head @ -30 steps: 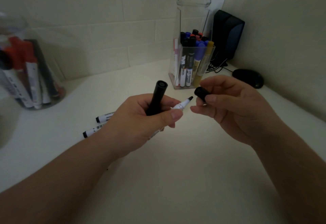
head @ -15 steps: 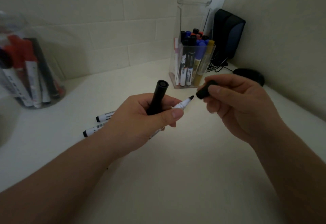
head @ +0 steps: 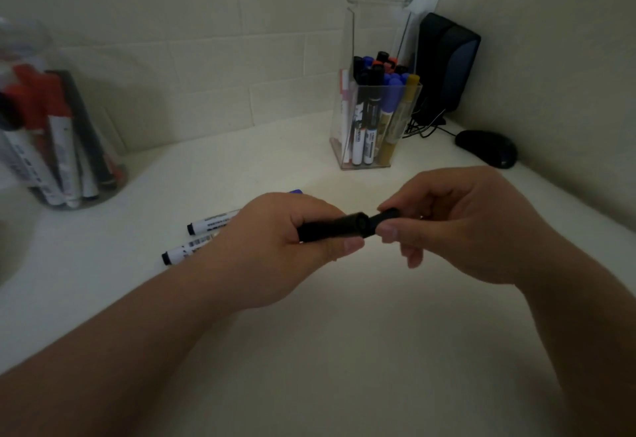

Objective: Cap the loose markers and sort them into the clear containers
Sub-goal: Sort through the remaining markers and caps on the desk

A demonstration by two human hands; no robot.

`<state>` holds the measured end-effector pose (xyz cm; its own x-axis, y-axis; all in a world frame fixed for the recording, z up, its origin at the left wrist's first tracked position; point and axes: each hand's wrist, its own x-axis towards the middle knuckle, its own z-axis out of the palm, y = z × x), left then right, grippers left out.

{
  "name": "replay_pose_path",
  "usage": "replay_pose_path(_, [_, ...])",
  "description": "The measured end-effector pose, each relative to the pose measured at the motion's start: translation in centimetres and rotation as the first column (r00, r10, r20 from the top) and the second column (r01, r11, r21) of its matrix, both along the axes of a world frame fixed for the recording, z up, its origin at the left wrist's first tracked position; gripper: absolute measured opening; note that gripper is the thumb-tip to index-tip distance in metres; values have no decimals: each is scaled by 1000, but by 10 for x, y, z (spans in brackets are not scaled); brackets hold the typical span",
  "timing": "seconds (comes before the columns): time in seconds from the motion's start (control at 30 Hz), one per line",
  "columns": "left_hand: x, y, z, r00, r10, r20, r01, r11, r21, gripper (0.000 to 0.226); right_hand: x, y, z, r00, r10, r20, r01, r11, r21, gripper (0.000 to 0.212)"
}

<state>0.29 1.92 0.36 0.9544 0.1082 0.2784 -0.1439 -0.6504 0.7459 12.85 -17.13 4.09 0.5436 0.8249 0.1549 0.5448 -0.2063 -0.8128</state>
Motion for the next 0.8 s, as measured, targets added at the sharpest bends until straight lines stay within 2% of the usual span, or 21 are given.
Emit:
replay_pose_path(0.17, [-1, 3, 0, 986, -45, 160, 22, 990, 140, 3, -6, 3, 4, 1000, 16, -19, -15, 1000, 26, 21])
replay_pose_path(0.27, [-2, 5, -1, 975, -44, 219, 7, 986, 167, 5, -10, 6, 6, 1000, -15, -3, 15, 1000, -10, 22])
replay_pose_path(0.37, [-1, 4, -1, 976, -32, 214, -3, 987, 158, 3, -13, 9, 5, 995, -56, 80, 61, 996, -70, 30])
replay_pose_path(0.43, [1, 3, -1, 988, -12, 153, -2, 996, 91, 9, -13, 11, 2, 995, -80, 66, 85, 994, -71, 31])
replay_pose_path(0.57, [4, 5, -4, 1000, -4, 28, 4, 1000, 25, 14, -10, 14, -4, 995, -79, -58, 77, 997, -21, 29])
replay_pose_path(0.67, [2, 8, -4, 998, 61, 9, -61, 998, -4, 27, 2, 9, -5, 977, -116, -180, 131, 989, 70, 25])
replay_pose_path(0.73, [1, 15, 1, 984, 176, 20, -175, 982, -65, 35, 13, 7, -7, 897, -111, -428, 206, 961, 184, 23])
replay_pose_path(0.8, [1, 34, 9, 954, 300, -11, -298, 941, -159, 30, 19, 9, -11, 768, -59, -637, 280, 926, 252, 18])
